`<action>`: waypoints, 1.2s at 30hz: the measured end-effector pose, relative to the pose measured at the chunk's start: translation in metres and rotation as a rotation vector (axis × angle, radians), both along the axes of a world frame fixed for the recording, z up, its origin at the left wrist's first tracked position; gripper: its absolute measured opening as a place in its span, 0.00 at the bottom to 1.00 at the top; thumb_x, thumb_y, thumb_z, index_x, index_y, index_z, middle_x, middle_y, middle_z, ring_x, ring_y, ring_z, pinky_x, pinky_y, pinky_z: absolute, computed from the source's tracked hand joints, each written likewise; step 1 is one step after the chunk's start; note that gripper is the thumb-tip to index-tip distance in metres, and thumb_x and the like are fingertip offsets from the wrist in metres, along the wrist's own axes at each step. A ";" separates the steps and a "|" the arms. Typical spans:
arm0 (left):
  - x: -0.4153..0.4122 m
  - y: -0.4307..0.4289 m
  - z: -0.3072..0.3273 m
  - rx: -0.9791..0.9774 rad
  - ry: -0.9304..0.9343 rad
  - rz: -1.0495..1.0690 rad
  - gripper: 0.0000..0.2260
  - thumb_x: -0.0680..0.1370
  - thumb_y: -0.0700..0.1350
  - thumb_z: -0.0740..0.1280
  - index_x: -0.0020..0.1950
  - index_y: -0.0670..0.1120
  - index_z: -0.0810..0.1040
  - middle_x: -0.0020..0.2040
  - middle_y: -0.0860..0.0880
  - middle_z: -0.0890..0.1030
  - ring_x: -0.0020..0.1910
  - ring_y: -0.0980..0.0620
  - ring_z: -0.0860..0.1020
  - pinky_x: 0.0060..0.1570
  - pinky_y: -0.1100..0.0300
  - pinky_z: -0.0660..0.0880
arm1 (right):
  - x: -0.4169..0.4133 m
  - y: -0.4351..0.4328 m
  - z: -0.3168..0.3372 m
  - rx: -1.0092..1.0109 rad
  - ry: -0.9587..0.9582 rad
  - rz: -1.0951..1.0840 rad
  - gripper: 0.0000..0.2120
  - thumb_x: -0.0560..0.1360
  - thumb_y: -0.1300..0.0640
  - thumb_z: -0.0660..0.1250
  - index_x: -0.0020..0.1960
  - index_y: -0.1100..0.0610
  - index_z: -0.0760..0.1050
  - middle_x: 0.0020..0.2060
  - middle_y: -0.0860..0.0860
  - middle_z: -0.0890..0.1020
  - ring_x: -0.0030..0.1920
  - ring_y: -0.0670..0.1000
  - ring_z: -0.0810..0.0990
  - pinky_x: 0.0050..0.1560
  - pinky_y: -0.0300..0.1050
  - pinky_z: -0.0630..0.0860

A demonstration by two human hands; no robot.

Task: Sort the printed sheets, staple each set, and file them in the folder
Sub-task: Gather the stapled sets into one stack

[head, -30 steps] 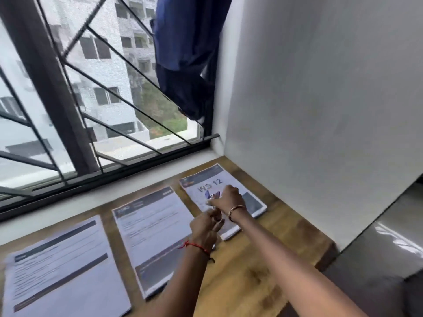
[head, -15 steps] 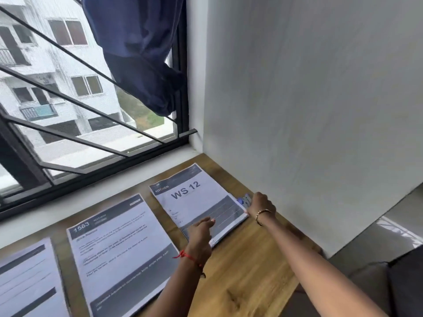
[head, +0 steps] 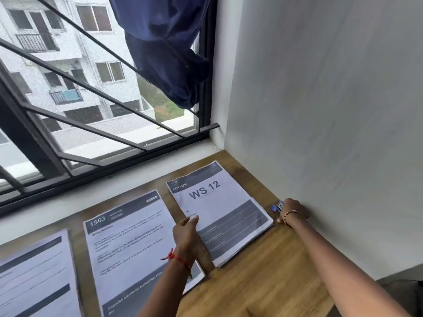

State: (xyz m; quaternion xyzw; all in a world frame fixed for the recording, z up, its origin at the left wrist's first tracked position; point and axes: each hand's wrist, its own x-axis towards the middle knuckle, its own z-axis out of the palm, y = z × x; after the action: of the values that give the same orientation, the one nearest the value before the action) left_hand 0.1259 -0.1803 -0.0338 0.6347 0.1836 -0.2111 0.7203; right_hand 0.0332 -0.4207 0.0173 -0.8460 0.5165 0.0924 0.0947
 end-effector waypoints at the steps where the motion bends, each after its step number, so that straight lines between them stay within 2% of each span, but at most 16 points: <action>1: 0.001 0.001 0.000 0.003 0.005 -0.005 0.08 0.73 0.37 0.69 0.50 0.36 0.81 0.49 0.40 0.82 0.52 0.42 0.80 0.61 0.43 0.72 | 0.006 0.000 0.002 -0.014 -0.001 0.023 0.16 0.77 0.56 0.62 0.64 0.58 0.72 0.64 0.56 0.75 0.64 0.57 0.74 0.60 0.47 0.72; 3: 0.002 0.002 0.004 0.015 0.017 -0.008 0.08 0.75 0.37 0.68 0.51 0.34 0.80 0.50 0.38 0.82 0.51 0.41 0.80 0.57 0.47 0.75 | 0.020 0.003 0.003 -0.031 -0.063 0.126 0.15 0.76 0.59 0.63 0.62 0.60 0.73 0.62 0.58 0.76 0.62 0.58 0.75 0.59 0.48 0.73; 5: 0.004 0.002 0.006 0.047 0.016 -0.025 0.09 0.75 0.38 0.68 0.49 0.32 0.79 0.51 0.34 0.80 0.53 0.32 0.77 0.45 0.47 0.75 | 0.037 0.010 -0.002 0.039 -0.167 0.255 0.15 0.76 0.60 0.62 0.60 0.64 0.74 0.60 0.61 0.75 0.60 0.60 0.75 0.58 0.49 0.74; 8: 0.008 0.001 0.004 0.096 0.036 -0.084 0.08 0.75 0.39 0.67 0.48 0.34 0.79 0.52 0.35 0.81 0.52 0.31 0.76 0.52 0.38 0.74 | 0.055 0.024 -0.009 0.173 -0.190 0.306 0.20 0.75 0.53 0.66 0.61 0.65 0.72 0.61 0.62 0.76 0.62 0.60 0.74 0.59 0.47 0.71; 12: 0.003 -0.001 0.020 0.026 0.038 -0.218 0.06 0.77 0.36 0.64 0.52 0.37 0.77 0.55 0.42 0.80 0.53 0.40 0.78 0.51 0.53 0.74 | 0.063 0.031 -0.016 0.291 -0.176 0.233 0.27 0.74 0.49 0.67 0.65 0.66 0.69 0.65 0.61 0.73 0.65 0.60 0.71 0.62 0.48 0.69; 15: -0.004 -0.006 0.031 0.016 0.019 -0.322 0.10 0.78 0.37 0.63 0.59 0.38 0.73 0.56 0.46 0.78 0.56 0.42 0.77 0.57 0.50 0.74 | 0.062 0.032 -0.020 0.365 -0.228 0.189 0.29 0.74 0.50 0.68 0.68 0.66 0.66 0.67 0.61 0.71 0.66 0.60 0.70 0.64 0.48 0.68; 17: -0.005 -0.005 0.035 -0.014 -0.040 -0.359 0.12 0.77 0.39 0.65 0.60 0.41 0.73 0.59 0.45 0.79 0.55 0.45 0.78 0.54 0.50 0.78 | 0.062 0.033 -0.021 0.408 -0.270 0.162 0.27 0.73 0.53 0.68 0.66 0.67 0.67 0.65 0.61 0.73 0.65 0.59 0.72 0.61 0.47 0.69; 19: -0.005 0.001 0.041 -0.045 -0.088 -0.386 0.12 0.77 0.39 0.65 0.60 0.43 0.74 0.57 0.45 0.80 0.52 0.47 0.79 0.46 0.55 0.79 | 0.064 0.036 -0.018 0.399 -0.317 0.163 0.16 0.72 0.57 0.69 0.56 0.66 0.76 0.55 0.61 0.78 0.57 0.58 0.76 0.52 0.45 0.71; 20: -0.004 0.005 0.043 -0.056 -0.126 -0.391 0.11 0.77 0.39 0.65 0.59 0.43 0.74 0.56 0.45 0.81 0.51 0.48 0.80 0.44 0.57 0.79 | 0.065 0.038 -0.015 0.390 -0.355 0.162 0.07 0.71 0.59 0.69 0.45 0.63 0.78 0.45 0.60 0.79 0.49 0.57 0.77 0.45 0.43 0.69; 22: -0.002 0.019 0.053 -0.071 -0.213 -0.372 0.11 0.78 0.37 0.63 0.59 0.43 0.76 0.55 0.46 0.81 0.52 0.48 0.80 0.47 0.53 0.80 | 0.073 0.045 -0.008 0.389 -0.421 0.161 0.14 0.69 0.64 0.68 0.27 0.58 0.67 0.30 0.55 0.72 0.37 0.52 0.71 0.37 0.42 0.63; 24: 0.003 0.039 0.058 -0.043 -0.248 -0.297 0.12 0.77 0.37 0.60 0.57 0.44 0.77 0.54 0.46 0.82 0.51 0.48 0.81 0.50 0.51 0.79 | 0.081 0.061 -0.001 0.428 -0.484 0.174 0.18 0.68 0.67 0.67 0.24 0.57 0.63 0.25 0.52 0.67 0.30 0.51 0.66 0.33 0.41 0.60; 27: 0.012 0.082 0.058 0.020 -0.251 -0.154 0.15 0.68 0.42 0.60 0.52 0.43 0.79 0.50 0.45 0.83 0.48 0.47 0.81 0.45 0.55 0.79 | 0.093 0.095 0.004 0.672 -0.572 0.175 0.15 0.67 0.73 0.65 0.26 0.61 0.68 0.26 0.53 0.71 0.29 0.50 0.68 0.31 0.39 0.67; 31: 0.015 0.143 0.044 0.217 -0.223 0.012 0.23 0.62 0.45 0.57 0.53 0.40 0.78 0.50 0.43 0.82 0.49 0.44 0.80 0.52 0.49 0.78 | 0.101 0.145 0.000 0.880 -0.431 0.344 0.07 0.70 0.76 0.64 0.40 0.66 0.72 0.34 0.56 0.76 0.32 0.49 0.71 0.25 0.33 0.70; 33: 0.004 0.164 0.046 0.296 -0.184 0.038 0.22 0.64 0.44 0.56 0.53 0.38 0.78 0.48 0.42 0.81 0.47 0.44 0.79 0.48 0.55 0.77 | 0.103 0.165 -0.004 0.869 -0.328 0.434 0.08 0.71 0.73 0.66 0.38 0.62 0.72 0.31 0.54 0.74 0.30 0.47 0.69 0.22 0.32 0.66; 35: -0.009 0.180 0.050 0.355 -0.175 0.041 0.15 0.71 0.37 0.58 0.53 0.36 0.78 0.47 0.43 0.80 0.45 0.44 0.77 0.41 0.60 0.73 | 0.107 0.184 -0.011 0.752 -0.192 0.549 0.12 0.70 0.69 0.69 0.33 0.58 0.71 0.28 0.50 0.72 0.28 0.45 0.68 0.23 0.33 0.64; 36: -0.013 0.185 0.046 0.404 -0.155 0.022 0.14 0.73 0.33 0.57 0.55 0.36 0.77 0.49 0.42 0.79 0.48 0.43 0.77 0.43 0.60 0.71 | 0.108 0.192 -0.013 0.677 -0.140 0.592 0.14 0.69 0.68 0.70 0.30 0.57 0.70 0.27 0.50 0.71 0.27 0.45 0.66 0.23 0.33 0.62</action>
State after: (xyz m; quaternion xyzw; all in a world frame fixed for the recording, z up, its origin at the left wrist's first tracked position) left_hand 0.1128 0.0049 0.0126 0.7786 0.1732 -0.1124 0.5926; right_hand 0.1410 -0.2289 0.0040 -0.8828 0.1856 0.2218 0.3701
